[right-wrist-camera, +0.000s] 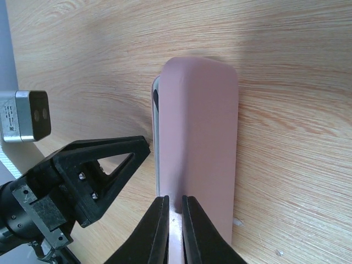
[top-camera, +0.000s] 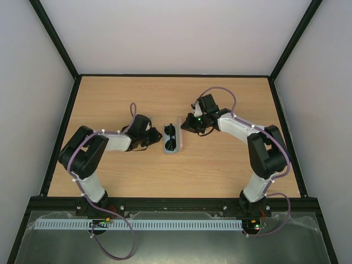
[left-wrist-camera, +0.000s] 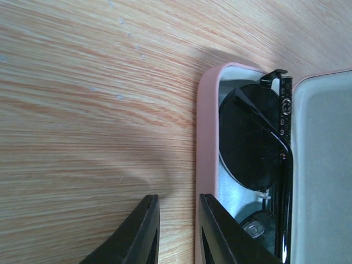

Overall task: Organize the sunglasses
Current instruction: Close the sunglasses case at the center of the board, then adjust the sunglasses case at the center of the board, then reset both arms

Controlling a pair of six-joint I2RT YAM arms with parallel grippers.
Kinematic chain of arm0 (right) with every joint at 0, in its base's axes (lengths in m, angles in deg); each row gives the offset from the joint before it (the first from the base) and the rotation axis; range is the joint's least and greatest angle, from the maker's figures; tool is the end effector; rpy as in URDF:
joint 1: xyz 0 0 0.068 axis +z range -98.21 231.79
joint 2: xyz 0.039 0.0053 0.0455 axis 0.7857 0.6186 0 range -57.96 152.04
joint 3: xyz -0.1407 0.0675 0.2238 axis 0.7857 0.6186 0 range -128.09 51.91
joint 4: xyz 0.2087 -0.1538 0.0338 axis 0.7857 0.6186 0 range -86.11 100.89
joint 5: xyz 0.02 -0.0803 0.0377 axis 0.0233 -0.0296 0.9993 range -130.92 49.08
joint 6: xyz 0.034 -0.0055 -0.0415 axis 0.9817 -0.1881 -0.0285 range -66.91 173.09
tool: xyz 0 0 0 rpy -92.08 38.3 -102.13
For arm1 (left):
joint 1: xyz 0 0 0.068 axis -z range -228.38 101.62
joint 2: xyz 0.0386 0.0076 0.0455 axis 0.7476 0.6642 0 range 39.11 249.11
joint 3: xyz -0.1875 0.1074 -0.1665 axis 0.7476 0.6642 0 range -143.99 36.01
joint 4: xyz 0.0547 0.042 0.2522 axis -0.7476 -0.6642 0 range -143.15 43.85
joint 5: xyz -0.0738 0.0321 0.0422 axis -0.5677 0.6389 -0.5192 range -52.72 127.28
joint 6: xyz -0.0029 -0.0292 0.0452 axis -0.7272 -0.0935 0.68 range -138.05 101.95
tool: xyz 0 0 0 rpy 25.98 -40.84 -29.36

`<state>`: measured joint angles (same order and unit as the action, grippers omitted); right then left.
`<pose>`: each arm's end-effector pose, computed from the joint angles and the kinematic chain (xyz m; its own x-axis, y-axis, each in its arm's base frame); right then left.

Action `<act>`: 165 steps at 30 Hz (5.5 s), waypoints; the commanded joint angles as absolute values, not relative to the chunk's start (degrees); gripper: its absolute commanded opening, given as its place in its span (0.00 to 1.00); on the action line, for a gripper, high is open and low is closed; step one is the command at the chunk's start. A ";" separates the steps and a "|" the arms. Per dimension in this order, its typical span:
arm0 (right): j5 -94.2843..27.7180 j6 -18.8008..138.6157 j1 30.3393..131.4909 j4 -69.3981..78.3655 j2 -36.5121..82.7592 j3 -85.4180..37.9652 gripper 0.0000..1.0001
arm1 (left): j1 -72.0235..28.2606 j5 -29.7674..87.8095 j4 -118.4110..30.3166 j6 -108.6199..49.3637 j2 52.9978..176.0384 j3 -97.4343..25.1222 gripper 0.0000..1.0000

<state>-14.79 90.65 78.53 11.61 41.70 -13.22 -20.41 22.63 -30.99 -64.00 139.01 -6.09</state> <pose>0.3310 0.1843 0.2131 -0.8997 0.1594 -0.4064 -0.1851 0.7037 0.6859 0.2841 -0.1611 0.1248 -0.8602 -0.3305 -0.3883 -0.0002 0.7617 -0.6479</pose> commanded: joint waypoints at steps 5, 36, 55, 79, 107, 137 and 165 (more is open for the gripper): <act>-13.66 91.20 80.36 12.24 43.05 -14.72 0.08 | -19.61 22.19 -32.31 -64.89 142.77 -6.02 0.22; -15.02 91.85 86.62 14.70 52.51 -24.35 0.07 | -21.49 22.17 -31.98 -64.84 138.06 -0.91 0.17; -21.21 89.77 87.65 20.41 45.17 -21.74 0.17 | -24.56 22.87 -38.89 -62.25 127.12 2.04 0.24; -28.15 89.06 87.12 21.95 11.79 7.87 0.36 | -11.86 31.04 -50.94 -61.99 132.79 -6.05 0.17; -24.87 87.28 81.52 23.92 2.35 13.10 0.36 | 3.67 34.65 -53.73 -67.57 151.78 -28.01 0.16; -29.32 86.55 81.06 33.70 -2.28 6.53 0.36 | 3.27 43.88 -64.46 -63.53 119.63 -22.83 0.27; -41.80 88.98 81.05 32.46 -0.26 -7.63 0.99 | -12.17 49.41 -73.72 -56.72 88.60 -14.47 0.99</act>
<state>-38.40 88.32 81.35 32.73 2.93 -8.25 -11.80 48.29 -71.38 -57.23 90.60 -16.24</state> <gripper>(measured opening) 0.986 0.990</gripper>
